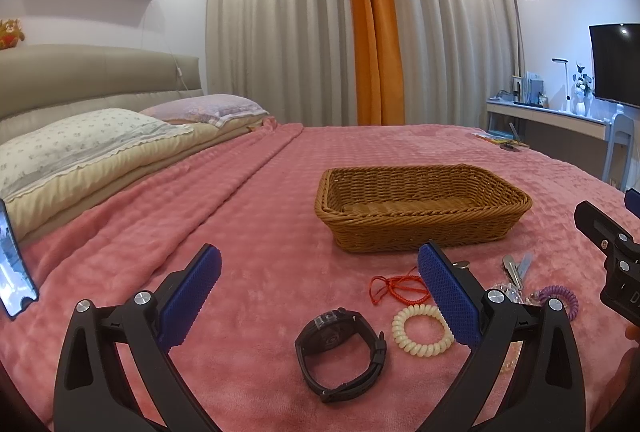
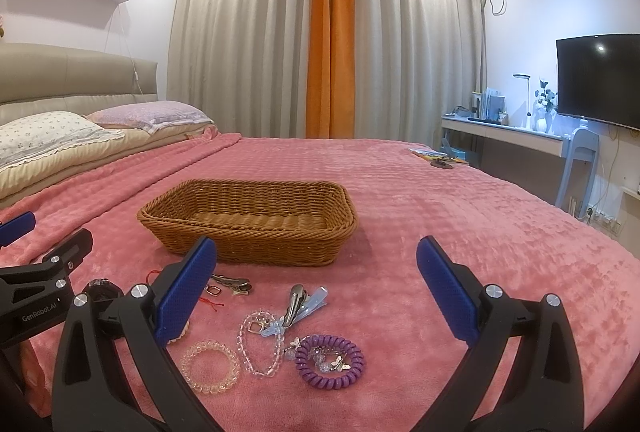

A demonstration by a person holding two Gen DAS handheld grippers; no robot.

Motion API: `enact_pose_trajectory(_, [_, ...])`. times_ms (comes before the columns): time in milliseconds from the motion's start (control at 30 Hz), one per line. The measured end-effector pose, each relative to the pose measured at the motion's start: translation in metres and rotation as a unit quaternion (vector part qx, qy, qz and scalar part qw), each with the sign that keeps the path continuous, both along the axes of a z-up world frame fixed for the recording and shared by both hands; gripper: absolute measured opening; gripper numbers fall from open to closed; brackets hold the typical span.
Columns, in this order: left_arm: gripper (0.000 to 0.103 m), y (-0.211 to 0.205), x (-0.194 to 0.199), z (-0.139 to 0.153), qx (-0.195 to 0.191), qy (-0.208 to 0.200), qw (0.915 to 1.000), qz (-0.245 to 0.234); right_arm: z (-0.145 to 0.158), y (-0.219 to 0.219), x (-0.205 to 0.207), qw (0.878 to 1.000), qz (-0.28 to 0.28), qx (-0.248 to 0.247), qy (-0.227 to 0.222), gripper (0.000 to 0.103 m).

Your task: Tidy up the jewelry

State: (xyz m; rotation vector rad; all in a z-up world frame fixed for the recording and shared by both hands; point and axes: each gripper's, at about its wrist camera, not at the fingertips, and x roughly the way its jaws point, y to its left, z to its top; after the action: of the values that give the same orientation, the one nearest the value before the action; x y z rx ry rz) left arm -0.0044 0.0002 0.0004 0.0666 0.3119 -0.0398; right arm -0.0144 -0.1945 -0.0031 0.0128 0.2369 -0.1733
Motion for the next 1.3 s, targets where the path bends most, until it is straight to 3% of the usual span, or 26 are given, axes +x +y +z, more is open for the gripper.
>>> enact_pose_trajectory(1100, [0.096, 0.001, 0.0, -0.004, -0.004, 0.003, 1.0, 0.002, 0.001, 0.002, -0.001, 1.0, 0.003, 0.0, 0.0, 0.095])
enact_pose_trajectory(1300, [0.096, 0.011, 0.003, 0.001, -0.019, 0.019, 0.9995, -0.015, 0.001, 0.003, 0.001, 1.0, -0.002, -0.006, 0.006, 0.095])
